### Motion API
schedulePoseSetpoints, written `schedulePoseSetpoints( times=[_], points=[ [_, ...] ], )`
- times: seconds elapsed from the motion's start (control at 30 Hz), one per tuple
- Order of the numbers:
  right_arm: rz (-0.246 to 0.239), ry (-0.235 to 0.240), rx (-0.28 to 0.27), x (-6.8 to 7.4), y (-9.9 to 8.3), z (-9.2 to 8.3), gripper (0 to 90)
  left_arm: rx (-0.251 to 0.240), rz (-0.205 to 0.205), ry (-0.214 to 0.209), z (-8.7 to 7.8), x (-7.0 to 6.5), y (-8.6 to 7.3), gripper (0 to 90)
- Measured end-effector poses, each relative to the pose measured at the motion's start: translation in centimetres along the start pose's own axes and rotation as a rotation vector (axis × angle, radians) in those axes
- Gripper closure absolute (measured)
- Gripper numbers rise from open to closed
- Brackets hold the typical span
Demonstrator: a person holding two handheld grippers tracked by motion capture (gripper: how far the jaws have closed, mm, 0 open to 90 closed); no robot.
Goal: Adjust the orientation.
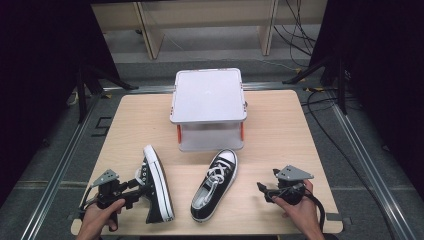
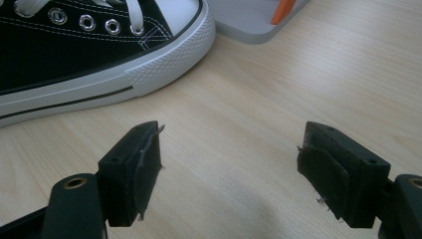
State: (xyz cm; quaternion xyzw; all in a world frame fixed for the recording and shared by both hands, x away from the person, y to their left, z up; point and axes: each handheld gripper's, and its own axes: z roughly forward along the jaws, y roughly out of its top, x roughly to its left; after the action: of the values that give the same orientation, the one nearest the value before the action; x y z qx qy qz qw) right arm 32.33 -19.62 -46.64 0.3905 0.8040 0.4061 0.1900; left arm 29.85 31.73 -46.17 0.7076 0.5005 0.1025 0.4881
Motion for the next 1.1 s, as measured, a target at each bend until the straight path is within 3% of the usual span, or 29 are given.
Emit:
schedulePoseSetpoints(
  times=[0.13, 0.27, 0.3, 0.63, 0.8, 0.97, 1.0, 1.1],
  points=[
    [0.0, 0.0, 0.0, 0.0, 0.0, 0.0, 24.9, 0.024, 0.028, 0.021, 0.1, -0.4, 0.3, 44.7],
    [-0.002, 0.002, 0.001, 0.0, 0.0, 0.0, 24.9, -0.004, 0.05, 0.042, -0.1, -0.7, 0.3, 55.4],
    [0.004, 0.008, 0.003, 0.1, 0.0, 0.0, 24.9, -0.01, 0.045, 0.039, -0.1, -0.7, 0.3, 61.7],
    [0.001, 0.034, 0.0, 0.0, 0.1, 0.0, 24.9, -0.055, 0.077, 0.032, 0.3, -1.2, 0.8, 74.4],
    [-0.008, 0.035, -0.001, 0.0, 0.1, 0.1, 24.9, -0.048, 0.128, 0.038, 1.0, -2.2, 1.5, 77.5],
    [-0.007, 0.035, -0.003, 0.0, 0.1, 0.0, 24.9, -0.047, 0.173, 0.012, 2.7, -3.7, 2.8, 78.4],
    [-0.014, 0.007, -0.01, 0.1, 0.1, -0.1, 24.9, -0.04, 0.184, 0.011, 3.1, -4.1, 3.1, 78.5],
    [-0.034, 0.002, -0.016, 0.0, 0.1, -0.1, 25.0, -0.021, 0.242, 0.025, 4.2, -5.1, 3.7, 78.2]
  ],
)
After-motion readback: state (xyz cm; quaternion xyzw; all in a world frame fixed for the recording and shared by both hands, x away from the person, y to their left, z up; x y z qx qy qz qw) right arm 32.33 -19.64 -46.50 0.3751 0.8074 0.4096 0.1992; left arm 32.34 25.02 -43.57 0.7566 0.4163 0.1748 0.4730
